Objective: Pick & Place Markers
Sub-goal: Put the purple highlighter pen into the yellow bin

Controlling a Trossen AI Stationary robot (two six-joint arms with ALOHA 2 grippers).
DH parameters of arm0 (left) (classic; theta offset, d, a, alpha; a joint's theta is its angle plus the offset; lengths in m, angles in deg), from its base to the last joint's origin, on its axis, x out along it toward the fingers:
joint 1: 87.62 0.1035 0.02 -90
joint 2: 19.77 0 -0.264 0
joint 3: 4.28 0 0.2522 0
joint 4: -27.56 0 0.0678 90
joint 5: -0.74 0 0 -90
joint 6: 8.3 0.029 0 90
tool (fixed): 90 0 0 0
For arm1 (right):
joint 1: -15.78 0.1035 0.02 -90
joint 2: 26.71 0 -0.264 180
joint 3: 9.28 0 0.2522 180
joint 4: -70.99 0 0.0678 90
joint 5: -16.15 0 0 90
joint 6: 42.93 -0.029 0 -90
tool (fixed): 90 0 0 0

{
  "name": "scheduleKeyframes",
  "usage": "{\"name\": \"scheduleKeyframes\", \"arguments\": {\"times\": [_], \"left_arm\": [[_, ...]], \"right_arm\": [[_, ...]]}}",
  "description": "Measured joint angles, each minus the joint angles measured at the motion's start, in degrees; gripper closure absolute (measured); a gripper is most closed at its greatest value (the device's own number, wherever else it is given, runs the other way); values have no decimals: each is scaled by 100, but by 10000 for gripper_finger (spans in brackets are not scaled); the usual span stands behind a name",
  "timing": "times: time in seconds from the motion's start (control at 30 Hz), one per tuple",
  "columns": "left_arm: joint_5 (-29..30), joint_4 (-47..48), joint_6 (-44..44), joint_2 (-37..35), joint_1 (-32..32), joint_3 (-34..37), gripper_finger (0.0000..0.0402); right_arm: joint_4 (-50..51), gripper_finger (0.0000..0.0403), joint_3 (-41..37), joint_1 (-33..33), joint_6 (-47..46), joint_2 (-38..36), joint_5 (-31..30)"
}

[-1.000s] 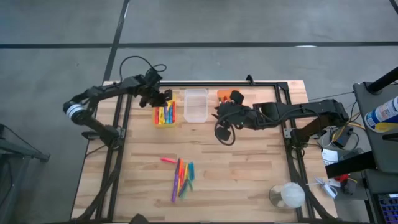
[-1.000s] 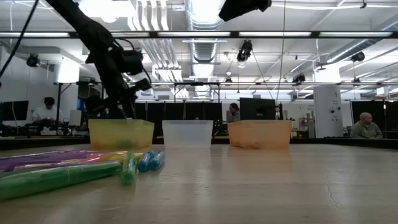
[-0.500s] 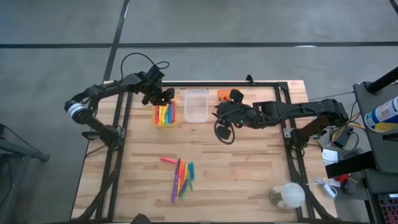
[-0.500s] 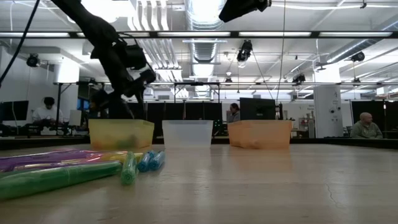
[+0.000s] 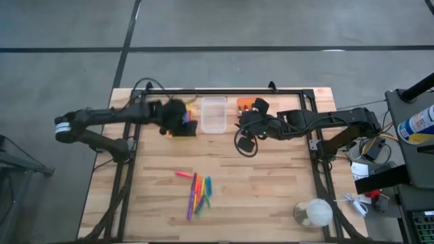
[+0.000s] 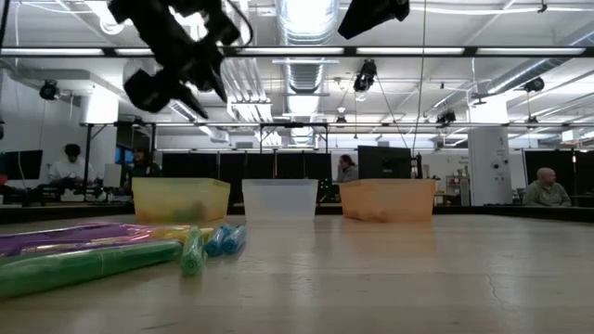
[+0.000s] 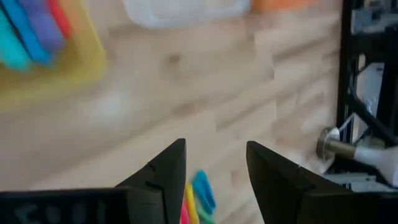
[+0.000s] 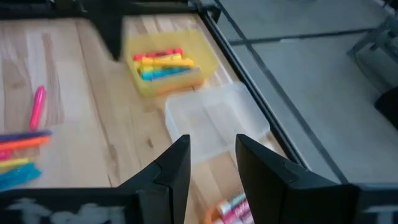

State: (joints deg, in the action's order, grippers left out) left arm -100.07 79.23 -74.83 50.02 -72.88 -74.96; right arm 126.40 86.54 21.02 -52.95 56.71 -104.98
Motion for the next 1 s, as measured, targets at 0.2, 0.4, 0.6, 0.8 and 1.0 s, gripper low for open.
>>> {"name": "scheduleKeyframes", "arguments": {"times": [0.2, 0.4, 0.6, 0.8, 1.0], "left_arm": [[1498, -126, -1123, -133, -1755, 0, 241], [1867, -186, -2062, -1, -2796, 0, 241], [1827, -338, -2833, 425, -3426, 2, 241], [1622, -652, -3200, 1008, -3950, 6, 241], [1428, -1034, -3628, 1596, -4211, 4, 241]], "right_arm": [[298, 282, 2, 3, -162, -235, 23], [309, 282, 2, 4, -270, -518, 23], [324, 282, 2, 13, -531, -618, 23], [615, 282, 2, 15, -980, -592, 23], [711, 282, -63, 55, -1067, -566, 39]]}}
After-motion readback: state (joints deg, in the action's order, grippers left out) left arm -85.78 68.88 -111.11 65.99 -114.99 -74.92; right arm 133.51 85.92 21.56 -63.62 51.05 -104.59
